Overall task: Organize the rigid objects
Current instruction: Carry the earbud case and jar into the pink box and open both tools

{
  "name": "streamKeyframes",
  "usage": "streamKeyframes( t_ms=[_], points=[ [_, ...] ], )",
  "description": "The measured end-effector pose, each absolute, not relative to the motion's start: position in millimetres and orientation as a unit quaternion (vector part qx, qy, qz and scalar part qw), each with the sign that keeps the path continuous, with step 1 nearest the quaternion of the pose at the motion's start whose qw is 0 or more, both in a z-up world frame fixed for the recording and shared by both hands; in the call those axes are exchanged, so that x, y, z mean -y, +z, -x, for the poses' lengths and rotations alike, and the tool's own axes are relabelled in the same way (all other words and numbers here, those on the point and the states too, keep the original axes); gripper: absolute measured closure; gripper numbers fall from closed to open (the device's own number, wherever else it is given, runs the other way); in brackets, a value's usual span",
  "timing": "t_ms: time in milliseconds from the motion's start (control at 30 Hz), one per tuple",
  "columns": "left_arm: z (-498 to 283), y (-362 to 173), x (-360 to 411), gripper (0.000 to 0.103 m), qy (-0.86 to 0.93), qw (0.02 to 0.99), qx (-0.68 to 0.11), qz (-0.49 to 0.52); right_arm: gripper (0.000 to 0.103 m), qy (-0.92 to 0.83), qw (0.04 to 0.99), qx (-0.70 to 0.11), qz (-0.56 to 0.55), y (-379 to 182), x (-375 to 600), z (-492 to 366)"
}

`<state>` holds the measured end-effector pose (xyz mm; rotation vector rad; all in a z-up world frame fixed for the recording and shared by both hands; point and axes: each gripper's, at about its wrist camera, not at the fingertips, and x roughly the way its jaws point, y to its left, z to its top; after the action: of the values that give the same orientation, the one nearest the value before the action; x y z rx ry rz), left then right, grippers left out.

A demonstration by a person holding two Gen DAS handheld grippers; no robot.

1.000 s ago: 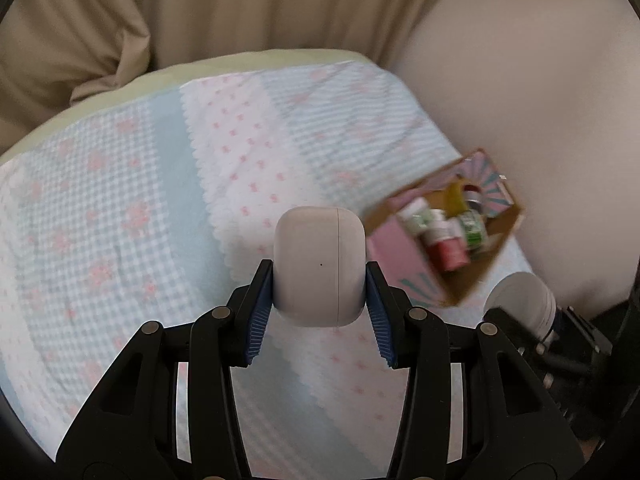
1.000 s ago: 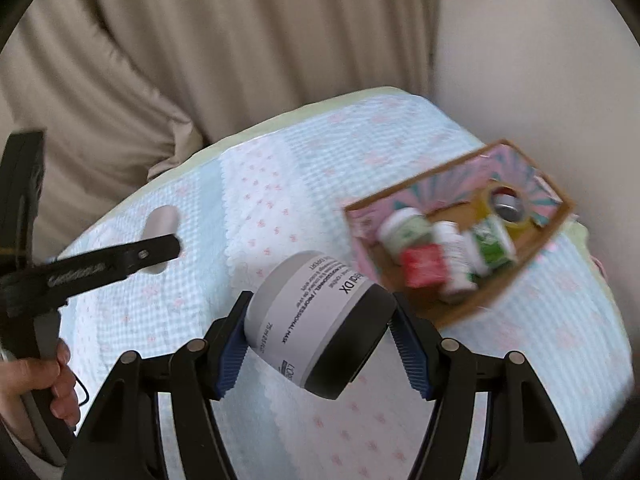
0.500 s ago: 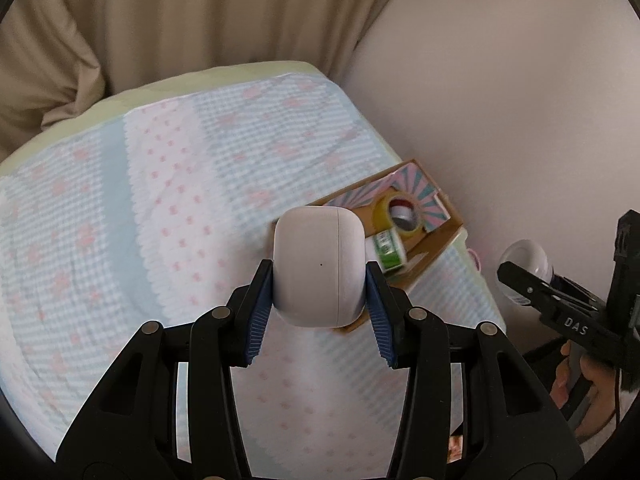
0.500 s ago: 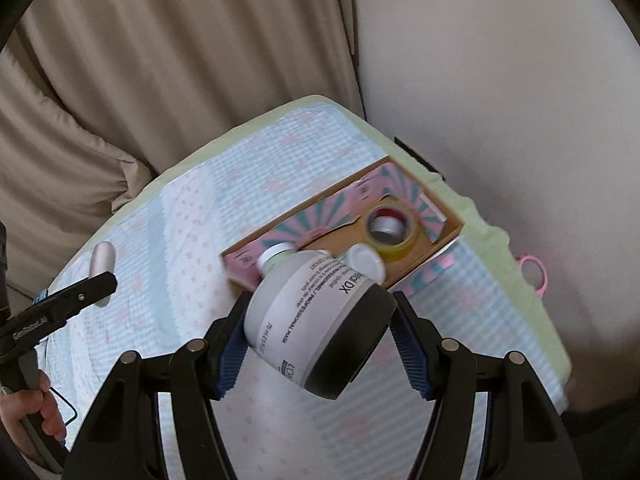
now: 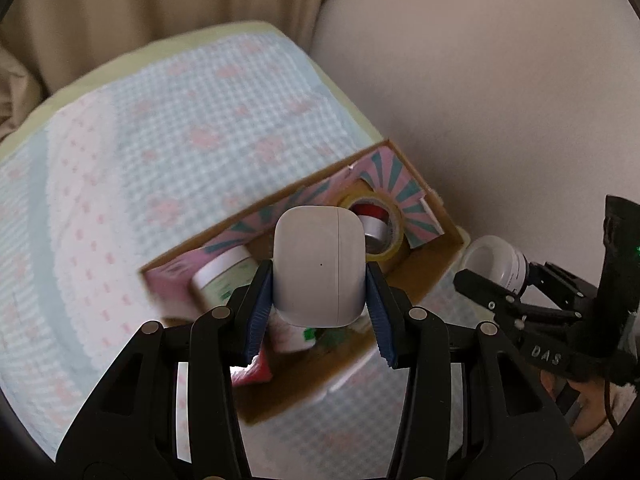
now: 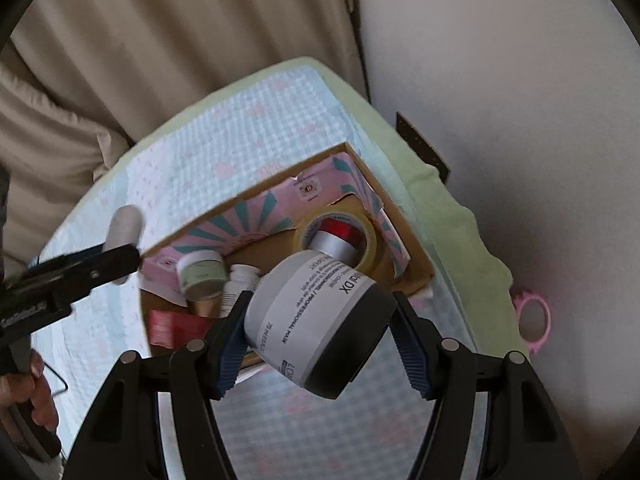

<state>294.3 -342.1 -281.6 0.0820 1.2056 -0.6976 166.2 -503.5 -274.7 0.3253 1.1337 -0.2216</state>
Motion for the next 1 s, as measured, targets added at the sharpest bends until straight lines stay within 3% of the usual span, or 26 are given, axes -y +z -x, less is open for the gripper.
streamKeyframes(
  t_ms=[300,533,600,633,667,1000],
  points=[
    [-323,-351,401,0.062,-0.312,0.737,-0.594,-0.089,0.041,-0.034,0.818,-0.565,-0.099,-324,513,-197],
    [-331,-369,417,0.062,-0.308,0.730,-0.597,-0.126,0.041,-0.003,0.812,-0.582,-0.050,-347,506,-207],
    [-332,-372,420,0.059,-0.303,0.725,-0.602,-0.141,0.027,0.000,0.810,-0.584,-0.050,-350,505,-208],
    [-333,-372,420,0.040,-0.299,0.723,-0.605,-0.148,0.006,0.000,0.813,-0.580,-0.048,-348,505,-207],
    [-333,-371,419,0.000,-0.293,0.724,-0.605,-0.155,0.000,0.000,0.816,-0.576,-0.046,-347,505,-206],
    [-334,-347,384,0.000,-0.281,0.740,-0.597,-0.132,0.000,-0.028,0.817,-0.573,-0.065,-338,509,-191]
  ],
)
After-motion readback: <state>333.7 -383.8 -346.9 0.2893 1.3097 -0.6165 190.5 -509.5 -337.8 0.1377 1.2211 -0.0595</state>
